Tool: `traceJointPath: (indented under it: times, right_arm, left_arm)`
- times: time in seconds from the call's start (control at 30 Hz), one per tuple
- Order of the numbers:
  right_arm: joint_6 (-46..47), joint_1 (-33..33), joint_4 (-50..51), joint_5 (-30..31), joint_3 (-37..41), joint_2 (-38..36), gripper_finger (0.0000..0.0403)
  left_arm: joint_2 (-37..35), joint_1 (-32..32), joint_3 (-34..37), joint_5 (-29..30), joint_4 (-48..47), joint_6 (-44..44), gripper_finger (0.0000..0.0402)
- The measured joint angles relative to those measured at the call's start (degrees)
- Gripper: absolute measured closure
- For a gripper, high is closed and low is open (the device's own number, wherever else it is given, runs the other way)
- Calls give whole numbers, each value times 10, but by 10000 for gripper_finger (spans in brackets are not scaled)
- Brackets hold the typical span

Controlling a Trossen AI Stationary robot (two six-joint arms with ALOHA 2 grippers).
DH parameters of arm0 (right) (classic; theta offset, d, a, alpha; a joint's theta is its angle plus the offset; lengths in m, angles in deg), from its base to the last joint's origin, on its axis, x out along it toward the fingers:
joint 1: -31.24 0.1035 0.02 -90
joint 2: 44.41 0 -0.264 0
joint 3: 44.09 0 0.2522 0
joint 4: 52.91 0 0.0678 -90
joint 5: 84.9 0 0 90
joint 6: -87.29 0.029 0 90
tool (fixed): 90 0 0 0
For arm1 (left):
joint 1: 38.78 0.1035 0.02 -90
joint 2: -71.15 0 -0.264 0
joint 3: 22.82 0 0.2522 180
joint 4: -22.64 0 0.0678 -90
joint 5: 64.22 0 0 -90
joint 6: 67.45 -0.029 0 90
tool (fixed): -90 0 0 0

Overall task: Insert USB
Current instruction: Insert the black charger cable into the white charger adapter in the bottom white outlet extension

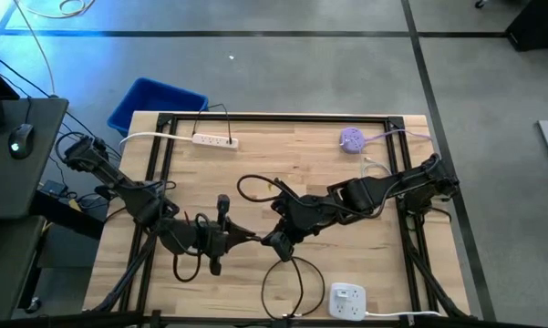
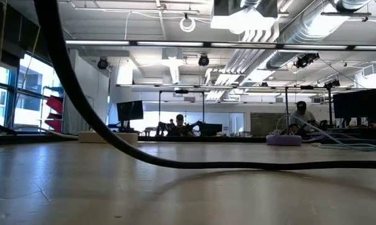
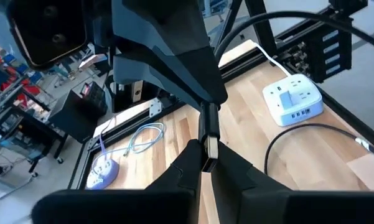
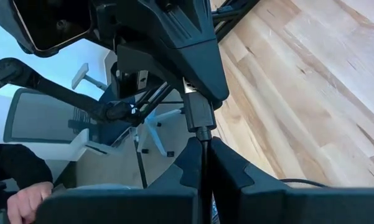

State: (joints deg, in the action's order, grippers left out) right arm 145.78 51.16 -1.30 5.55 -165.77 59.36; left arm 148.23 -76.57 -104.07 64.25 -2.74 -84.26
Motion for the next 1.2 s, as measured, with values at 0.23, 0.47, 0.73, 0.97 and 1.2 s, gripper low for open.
traceJointPath:
  times: [0.23, 0.47, 0.73, 0.97, 1.2]
  right_arm:
    - [-84, 4, 6, 54, 0, 0, 364]
    - [-228, 42, 8, 179, 0, 0, 283]
    - [-206, 71, 34, 264, 0, 13, 279]
    - [-165, 87, 111, 284, 0, 52, 299]
    - [-93, 125, 132, 325, 1, 62, 299]
  left_arm:
    - [-6, -1, 0, 20, 0, 109, 401]
    - [-44, -2, -1, 36, 9, 198, 399]
    - [-69, -1, 3, 42, -29, 218, 401]
    - [-42, 11, 42, -81, -164, 282, 391]
    - [40, 31, 181, -126, 79, 268, 332]
